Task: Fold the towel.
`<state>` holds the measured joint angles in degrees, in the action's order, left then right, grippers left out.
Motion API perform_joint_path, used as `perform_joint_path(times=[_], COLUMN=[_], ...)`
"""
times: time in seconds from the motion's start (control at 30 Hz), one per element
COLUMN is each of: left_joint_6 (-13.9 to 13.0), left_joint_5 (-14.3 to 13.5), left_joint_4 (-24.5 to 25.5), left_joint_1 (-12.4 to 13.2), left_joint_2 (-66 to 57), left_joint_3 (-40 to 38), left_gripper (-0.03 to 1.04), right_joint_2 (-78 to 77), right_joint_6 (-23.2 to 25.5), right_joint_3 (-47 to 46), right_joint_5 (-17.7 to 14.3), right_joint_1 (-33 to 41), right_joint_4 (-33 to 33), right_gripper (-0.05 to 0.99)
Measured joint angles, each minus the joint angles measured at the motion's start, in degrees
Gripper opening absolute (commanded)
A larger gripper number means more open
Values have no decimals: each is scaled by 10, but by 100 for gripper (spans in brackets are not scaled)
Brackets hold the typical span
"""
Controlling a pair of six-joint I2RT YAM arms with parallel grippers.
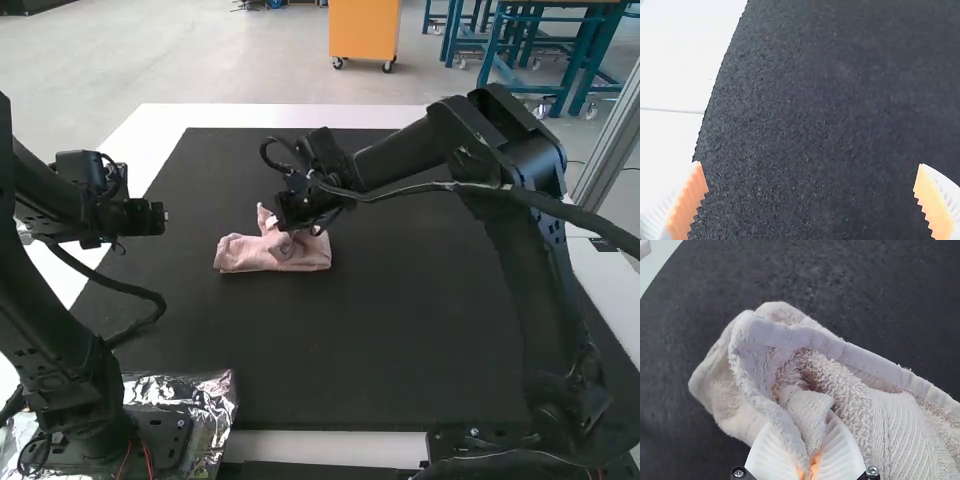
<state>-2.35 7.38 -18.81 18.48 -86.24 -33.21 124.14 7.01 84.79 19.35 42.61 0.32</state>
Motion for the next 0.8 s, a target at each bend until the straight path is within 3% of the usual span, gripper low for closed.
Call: perform_joint_path(times=[0.5, 0.53, 0.63, 0.73, 0.8], left_joint_6=[-15, -15, -15, -15, -15], left_joint_5=[6, 6, 7, 8, 8], left_joint_4=[-13, -13, -13, -13, -14], left_joint_1=[3, 3, 3, 3, 3], left_joint_2=[0, 0, 0, 0, 0], left_joint_3=[9, 9, 9, 9, 11], left_gripper=[97, 97, 97, 97, 97], right_joint_2=[76, 81, 95, 105, 105], right_joint_6=[4, 4, 7, 7, 4], right_joint_3=[90, 94, 115, 134, 143], right_joint_5=[0, 0, 0, 0, 2], right_joint_1=[47, 48, 50, 52, 54], right_joint_4=[-19, -19, -28, -44, -57], right_gripper=[0, 10, 56, 79, 87])
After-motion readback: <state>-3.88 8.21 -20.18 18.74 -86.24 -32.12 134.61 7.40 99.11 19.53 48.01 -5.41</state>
